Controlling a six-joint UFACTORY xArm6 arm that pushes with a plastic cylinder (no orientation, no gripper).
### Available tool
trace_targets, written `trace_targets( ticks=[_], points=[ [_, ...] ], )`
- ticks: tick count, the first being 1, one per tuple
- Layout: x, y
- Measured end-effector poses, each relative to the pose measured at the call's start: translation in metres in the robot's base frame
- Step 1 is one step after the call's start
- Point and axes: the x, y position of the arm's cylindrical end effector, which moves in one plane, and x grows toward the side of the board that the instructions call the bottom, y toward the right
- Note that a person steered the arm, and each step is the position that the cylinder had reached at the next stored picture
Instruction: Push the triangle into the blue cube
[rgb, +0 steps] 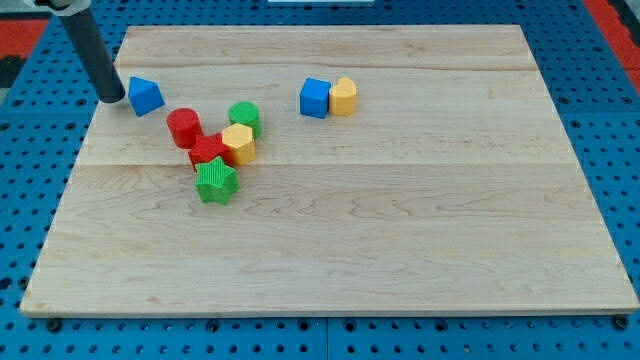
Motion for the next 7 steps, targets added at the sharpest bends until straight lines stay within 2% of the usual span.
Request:
trace_targets(
  ticks=[1,5,7],
  points=[
    [0.0,0.012],
    [0.0,0.142],
    [0.0,0.164]
  ],
)
